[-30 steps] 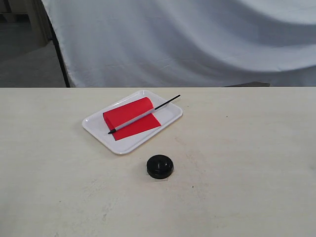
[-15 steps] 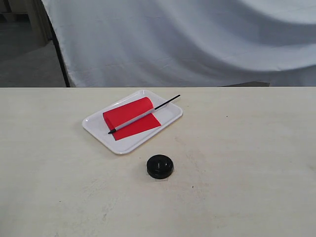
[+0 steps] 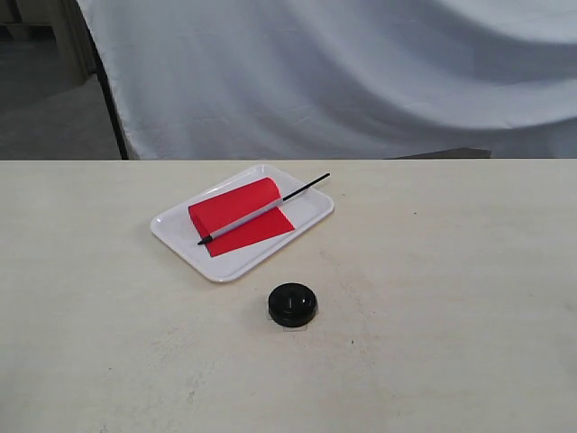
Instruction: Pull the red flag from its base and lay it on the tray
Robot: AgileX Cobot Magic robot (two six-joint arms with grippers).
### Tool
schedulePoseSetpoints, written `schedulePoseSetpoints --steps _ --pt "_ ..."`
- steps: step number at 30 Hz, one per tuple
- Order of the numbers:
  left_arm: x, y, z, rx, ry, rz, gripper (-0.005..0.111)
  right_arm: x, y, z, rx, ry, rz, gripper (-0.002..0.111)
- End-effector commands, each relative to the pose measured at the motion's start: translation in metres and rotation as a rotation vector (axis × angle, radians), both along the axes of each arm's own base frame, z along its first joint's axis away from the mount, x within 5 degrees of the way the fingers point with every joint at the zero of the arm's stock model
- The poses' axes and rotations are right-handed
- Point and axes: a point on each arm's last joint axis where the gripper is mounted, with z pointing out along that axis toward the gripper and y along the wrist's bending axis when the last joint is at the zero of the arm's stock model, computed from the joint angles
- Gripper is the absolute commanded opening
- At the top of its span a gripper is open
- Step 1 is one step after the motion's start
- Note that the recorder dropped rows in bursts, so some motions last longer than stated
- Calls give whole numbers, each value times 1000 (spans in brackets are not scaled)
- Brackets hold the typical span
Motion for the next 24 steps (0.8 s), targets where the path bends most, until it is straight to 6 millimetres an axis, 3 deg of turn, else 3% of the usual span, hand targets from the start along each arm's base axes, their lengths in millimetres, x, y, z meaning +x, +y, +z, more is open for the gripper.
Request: schedulePoseSetpoints --steps 1,18,24 --pt "0 -1 0 0 -8 -9 0 -1 1 -10 8 106 15 -1" --pt "0 -1 0 0 -8 -9 0 0 1 -7 16 73 12 -1" --pt "0 -1 0 0 -8 -9 0 -1 1 -13 -33 133 11 -1"
